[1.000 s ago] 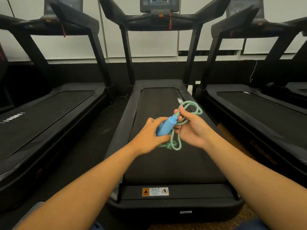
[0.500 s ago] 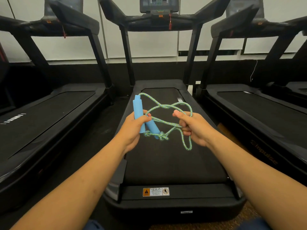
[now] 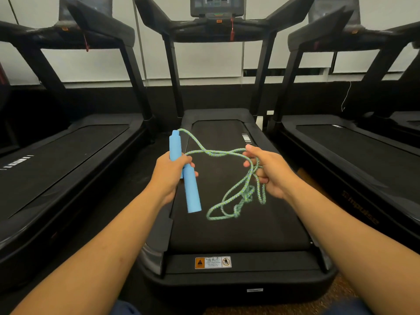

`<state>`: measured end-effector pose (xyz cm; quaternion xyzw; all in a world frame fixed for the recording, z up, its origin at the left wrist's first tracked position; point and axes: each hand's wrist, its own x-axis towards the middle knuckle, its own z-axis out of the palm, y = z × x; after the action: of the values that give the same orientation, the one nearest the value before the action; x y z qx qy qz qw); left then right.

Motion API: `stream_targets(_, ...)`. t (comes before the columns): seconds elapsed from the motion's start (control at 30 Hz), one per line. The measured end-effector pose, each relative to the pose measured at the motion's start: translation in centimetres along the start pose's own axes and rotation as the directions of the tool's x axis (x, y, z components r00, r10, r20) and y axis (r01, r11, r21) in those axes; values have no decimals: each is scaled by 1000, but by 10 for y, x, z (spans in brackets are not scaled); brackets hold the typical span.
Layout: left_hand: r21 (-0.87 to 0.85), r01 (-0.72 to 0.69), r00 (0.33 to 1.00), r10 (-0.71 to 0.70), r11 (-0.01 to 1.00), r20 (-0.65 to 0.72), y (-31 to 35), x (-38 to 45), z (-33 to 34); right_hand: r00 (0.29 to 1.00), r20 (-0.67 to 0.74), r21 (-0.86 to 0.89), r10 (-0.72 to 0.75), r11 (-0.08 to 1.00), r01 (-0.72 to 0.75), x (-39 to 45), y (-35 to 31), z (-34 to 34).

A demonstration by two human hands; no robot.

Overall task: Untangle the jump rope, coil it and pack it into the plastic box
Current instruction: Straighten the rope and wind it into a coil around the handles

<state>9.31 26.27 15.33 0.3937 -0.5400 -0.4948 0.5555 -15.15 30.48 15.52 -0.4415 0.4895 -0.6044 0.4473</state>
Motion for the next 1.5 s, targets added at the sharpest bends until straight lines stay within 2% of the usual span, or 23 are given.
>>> stream_targets(0.2,254,88,992,-107,963,61,-14,0,-7,1000,-18,95,-22,995,24,2,0,-1)
stream_targets(0.33,203,182,982,-168,962,-86,-20,11,-22,988,-153,51,-10,999,18,3,0,-2)
stream_targets(0.43,217,224,972,-201,950,-126,-23,13,-29,986,-167,91,0,996,16,4,0,-1)
stream_targets(0.53,391,189,982,-182,901,-54,-25,5,-22,996,-91,245,3,969,19,2,-4,3)
stream_targets(0.6,540,93,985,-156,837,72,-26,0,-13,999,-52,356,12,935,7,0,-6,6)
stream_targets(0.67,600,4,964,-162,800,210,-24,-6,-2,1000,-21,432,19,902,-8,-2,-8,9)
stream_targets(0.73,566,-26,943,-168,824,288,-23,-12,8,1000,9,485,30,874,-30,-4,-8,12)
stream_targets(0.83,429,18,946,-155,903,286,-21,-20,21,997,65,535,45,842,-73,-7,-9,15)
stream_targets(0.93,261,73,935,-157,963,318,-19,-28,32,983,183,597,17,793,-124,-13,-14,21)
stream_targets(1.07,167,129,869,-192,978,456,-17,-39,42,974,225,628,-38,769,-115,-22,-20,29)
stream_targets(1.23,87,266,809,-272,960,521,-15,-46,47,963,267,623,-44,770,-137,-22,-19,27)
stream_targets(1.33,43,311,821,-291,949,492,-11,-46,47,953,304,489,4,857,-160,-22,-22,20)
stream_targets(1.43,2,360,829,-321,933,457,-5,-41,41,958,287,190,-10,981,-47,-22,-20,16)
stream_targets(1.5,-30,382,831,-329,924,447,-3,-38,38,962,271,27,-37,999,31,-22,-15,16)
